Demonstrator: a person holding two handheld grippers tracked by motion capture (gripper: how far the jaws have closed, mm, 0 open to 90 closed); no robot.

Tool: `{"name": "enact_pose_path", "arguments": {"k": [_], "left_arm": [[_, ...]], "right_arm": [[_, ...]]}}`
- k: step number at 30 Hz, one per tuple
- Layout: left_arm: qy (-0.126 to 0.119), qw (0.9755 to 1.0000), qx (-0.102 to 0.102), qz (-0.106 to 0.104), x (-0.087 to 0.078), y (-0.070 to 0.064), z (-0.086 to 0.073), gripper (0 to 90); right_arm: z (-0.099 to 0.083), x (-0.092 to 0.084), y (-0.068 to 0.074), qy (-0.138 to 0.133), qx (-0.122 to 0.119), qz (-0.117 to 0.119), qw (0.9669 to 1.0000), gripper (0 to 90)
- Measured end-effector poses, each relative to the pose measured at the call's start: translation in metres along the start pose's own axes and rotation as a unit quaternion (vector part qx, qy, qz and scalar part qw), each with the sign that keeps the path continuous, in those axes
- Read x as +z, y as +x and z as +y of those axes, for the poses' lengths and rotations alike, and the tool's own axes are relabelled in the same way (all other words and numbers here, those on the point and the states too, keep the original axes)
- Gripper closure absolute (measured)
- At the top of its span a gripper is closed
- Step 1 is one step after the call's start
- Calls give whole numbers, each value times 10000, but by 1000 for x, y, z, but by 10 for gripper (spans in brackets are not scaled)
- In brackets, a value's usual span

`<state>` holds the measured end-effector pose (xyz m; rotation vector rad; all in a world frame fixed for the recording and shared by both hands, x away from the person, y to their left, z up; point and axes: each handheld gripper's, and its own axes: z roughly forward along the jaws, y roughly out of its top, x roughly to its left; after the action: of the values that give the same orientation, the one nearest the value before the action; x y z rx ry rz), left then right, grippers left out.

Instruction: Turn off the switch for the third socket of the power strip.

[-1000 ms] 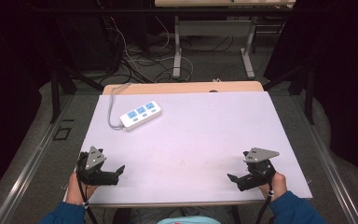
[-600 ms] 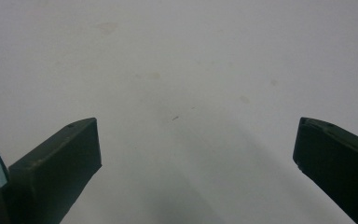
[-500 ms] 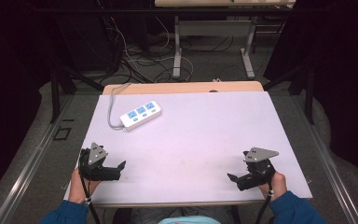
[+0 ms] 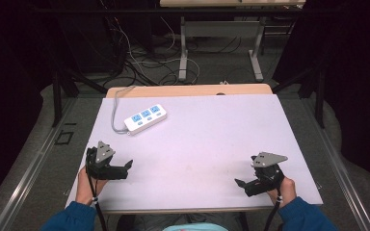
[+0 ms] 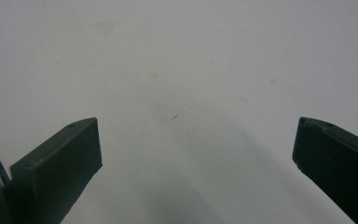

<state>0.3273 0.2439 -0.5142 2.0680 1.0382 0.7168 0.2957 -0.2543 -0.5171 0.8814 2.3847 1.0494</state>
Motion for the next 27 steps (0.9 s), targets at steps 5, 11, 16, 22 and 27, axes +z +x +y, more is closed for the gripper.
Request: {"name": "enact_pose_path", "arguments": {"k": [5, 11, 16, 22, 27], "left_arm": [[12, 10000, -32, 16, 7, 2, 4, 4], [40, 10000, -44, -26, 13, 6, 7, 4], [54, 10000, -13, 5, 21, 10, 11, 4], [133, 9999, 19, 12, 30, 13, 17, 2], [149, 9999, -77, -10, 38, 15, 20, 1]], "right_arm": [[0, 1, -1, -1, -24, -3, 10000, 8], [0, 0, 0, 10, -29, -12, 10000, 9], [-1, 1, -1, -17, -28, -29, 10000, 10], [0, 1, -1, 10, -52, -38, 10000, 11], [0, 1, -2, 40, -86, 3, 10000, 12]]}}
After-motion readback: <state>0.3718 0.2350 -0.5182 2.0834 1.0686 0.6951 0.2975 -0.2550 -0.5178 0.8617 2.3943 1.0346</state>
